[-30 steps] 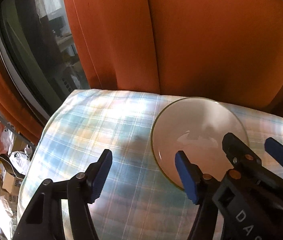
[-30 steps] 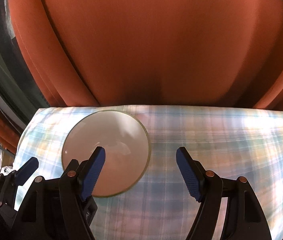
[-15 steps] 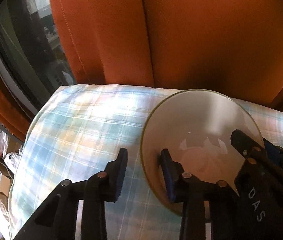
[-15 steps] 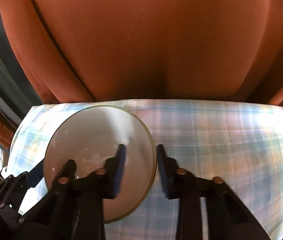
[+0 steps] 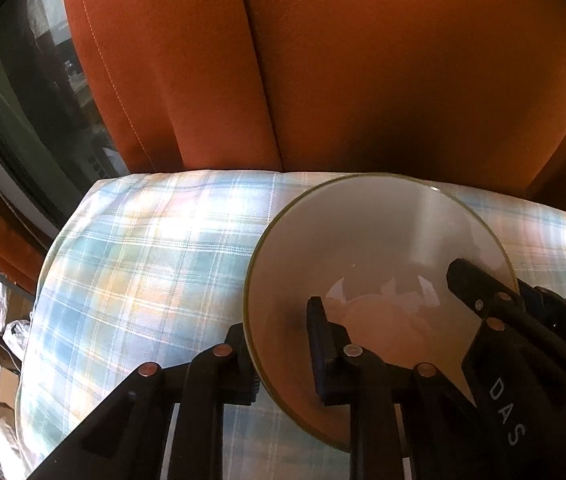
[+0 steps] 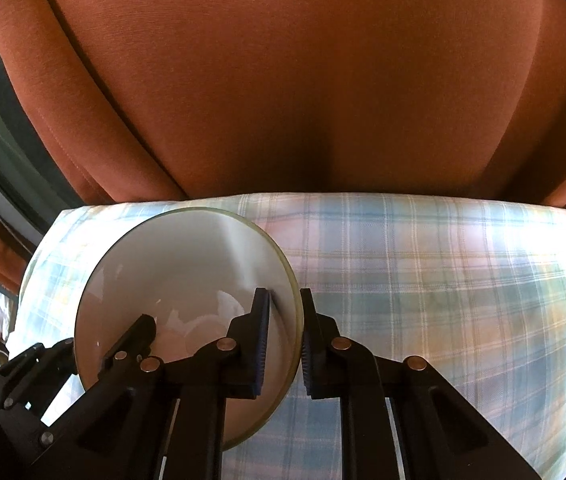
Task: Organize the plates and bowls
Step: 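Close both grippers on the nested bowls' rim and lift them, then carry the nested bowls with both grippers toward the plate stack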
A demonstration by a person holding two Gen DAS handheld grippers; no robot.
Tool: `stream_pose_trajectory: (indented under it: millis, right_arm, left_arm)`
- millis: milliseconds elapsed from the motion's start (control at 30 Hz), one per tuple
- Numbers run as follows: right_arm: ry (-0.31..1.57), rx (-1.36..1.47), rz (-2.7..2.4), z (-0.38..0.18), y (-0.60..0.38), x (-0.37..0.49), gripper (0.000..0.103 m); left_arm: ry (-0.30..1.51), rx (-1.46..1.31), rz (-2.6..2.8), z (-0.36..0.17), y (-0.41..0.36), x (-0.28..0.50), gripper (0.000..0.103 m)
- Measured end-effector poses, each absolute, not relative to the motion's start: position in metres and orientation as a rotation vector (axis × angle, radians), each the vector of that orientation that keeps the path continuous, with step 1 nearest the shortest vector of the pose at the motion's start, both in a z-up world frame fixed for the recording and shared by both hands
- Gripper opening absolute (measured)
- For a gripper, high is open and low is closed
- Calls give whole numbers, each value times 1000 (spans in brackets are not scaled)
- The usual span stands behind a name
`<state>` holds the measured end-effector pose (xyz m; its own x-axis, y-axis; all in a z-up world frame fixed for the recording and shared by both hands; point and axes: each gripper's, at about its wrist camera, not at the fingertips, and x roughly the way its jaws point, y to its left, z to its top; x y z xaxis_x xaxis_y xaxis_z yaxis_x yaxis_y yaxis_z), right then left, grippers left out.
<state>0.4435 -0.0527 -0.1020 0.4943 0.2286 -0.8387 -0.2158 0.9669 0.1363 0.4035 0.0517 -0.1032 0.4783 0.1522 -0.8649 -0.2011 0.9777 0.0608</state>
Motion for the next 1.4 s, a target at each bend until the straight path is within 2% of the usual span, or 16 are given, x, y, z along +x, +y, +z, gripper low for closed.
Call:
stream_pose_trajectory:
  millis: [400, 1000, 1400]
  right_arm:
    - [994, 3, 246, -66, -62, 412, 17]
    - [888, 29, 198, 18, -61, 321, 17]
    - [848, 53, 114, 42, -70, 250, 17]
  left_arm:
    - [1016, -58, 184, -67, 49, 374, 18]
    - [917, -37, 127, 11, 54, 296, 18]
    - [874, -7, 37, 27, 57, 253, 18]
